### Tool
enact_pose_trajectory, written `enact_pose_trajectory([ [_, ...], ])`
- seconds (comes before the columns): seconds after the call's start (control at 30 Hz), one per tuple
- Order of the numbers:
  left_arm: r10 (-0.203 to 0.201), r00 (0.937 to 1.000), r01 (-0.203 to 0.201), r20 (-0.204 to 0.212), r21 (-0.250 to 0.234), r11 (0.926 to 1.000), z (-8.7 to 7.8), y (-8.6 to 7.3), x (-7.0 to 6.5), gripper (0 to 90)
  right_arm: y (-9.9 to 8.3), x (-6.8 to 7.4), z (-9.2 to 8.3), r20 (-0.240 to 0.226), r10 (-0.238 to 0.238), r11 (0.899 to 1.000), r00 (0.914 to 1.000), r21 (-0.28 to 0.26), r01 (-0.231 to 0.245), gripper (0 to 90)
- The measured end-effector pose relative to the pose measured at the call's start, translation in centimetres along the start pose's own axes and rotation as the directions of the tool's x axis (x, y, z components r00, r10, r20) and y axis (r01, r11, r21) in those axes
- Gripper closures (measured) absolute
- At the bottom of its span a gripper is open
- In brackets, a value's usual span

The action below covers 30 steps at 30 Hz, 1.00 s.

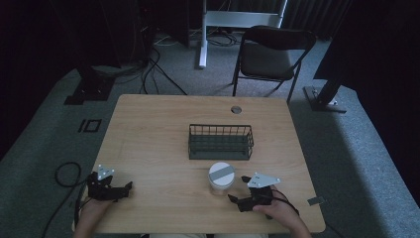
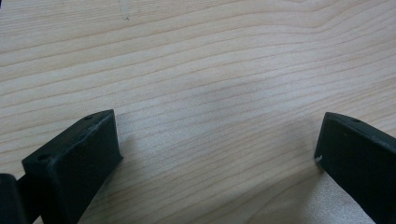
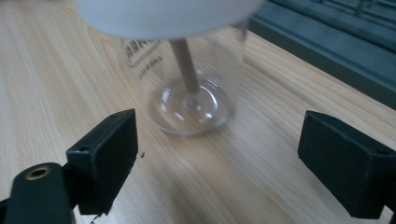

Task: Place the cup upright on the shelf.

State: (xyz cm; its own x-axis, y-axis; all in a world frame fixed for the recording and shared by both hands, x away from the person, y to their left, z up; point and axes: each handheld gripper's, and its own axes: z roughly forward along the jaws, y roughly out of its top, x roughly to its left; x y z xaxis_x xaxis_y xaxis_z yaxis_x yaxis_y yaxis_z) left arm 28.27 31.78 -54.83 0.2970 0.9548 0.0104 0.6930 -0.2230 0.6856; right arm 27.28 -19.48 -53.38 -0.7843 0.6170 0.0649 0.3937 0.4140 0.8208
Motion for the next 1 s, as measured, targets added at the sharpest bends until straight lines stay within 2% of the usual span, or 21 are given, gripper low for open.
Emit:
enact_pose_trajectory([
  [0.57,0.000,1.0000,0.000,0.000,0.000,1.0000,0.0,0.0,0.0,0.1,0.8,1.6,1.6,-0.003,-0.009,0.998,1.0000,-0.063,0.008,13.0],
  [1.0,0.001,1.0000,-0.001,0.001,-0.001,1.0000,0.0,0.0,0.0,0.1,1.5,2.2,2.7,0.010,0.035,0.991,0.9993,-0.131,-0.034,12.9],
])
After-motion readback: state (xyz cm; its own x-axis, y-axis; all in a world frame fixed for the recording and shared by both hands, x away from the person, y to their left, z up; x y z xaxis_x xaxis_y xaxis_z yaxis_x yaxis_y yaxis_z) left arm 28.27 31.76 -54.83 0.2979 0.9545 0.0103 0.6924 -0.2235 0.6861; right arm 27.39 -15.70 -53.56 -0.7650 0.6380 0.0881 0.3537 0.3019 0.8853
